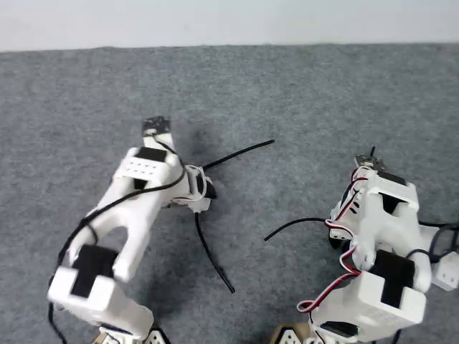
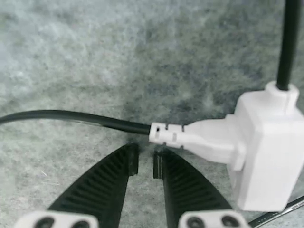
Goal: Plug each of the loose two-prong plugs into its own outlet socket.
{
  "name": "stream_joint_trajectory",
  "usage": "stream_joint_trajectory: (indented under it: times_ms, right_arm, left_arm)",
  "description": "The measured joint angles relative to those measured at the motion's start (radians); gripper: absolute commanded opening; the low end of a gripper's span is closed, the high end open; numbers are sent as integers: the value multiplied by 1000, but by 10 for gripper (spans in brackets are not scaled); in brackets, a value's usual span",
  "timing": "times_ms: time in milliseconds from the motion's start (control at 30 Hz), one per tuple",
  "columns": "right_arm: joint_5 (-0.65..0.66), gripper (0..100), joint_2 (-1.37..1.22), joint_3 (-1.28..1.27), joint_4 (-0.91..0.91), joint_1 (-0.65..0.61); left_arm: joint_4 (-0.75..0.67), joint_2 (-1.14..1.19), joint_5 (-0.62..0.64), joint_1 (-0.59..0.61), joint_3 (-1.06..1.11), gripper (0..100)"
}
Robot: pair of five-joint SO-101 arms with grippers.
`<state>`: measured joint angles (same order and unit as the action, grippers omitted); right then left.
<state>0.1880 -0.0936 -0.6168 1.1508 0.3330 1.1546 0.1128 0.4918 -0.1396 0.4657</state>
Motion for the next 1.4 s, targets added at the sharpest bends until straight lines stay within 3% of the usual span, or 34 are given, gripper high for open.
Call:
stream_joint_trajectory:
  times_ms: [233,467,833,1067,1400]
  right_arm:
    - [0,72,0,0,0,0]
    - [0,72,0,0,0,0]
    - [0,72,-2,0,0,0]
    - [0,72,-2,0,0,0]
    - [0,72,-2,0,0,0]
  left_arm:
    - [-72,-272,-87,-9,178,236]
    - [-184,-321,-130,-94,241,224]
    - [-358,-256,-135,-143,241,228]
    - [-302,-32,-172,-141,98,227]
    - [-282,-6,-173,-140,66,227]
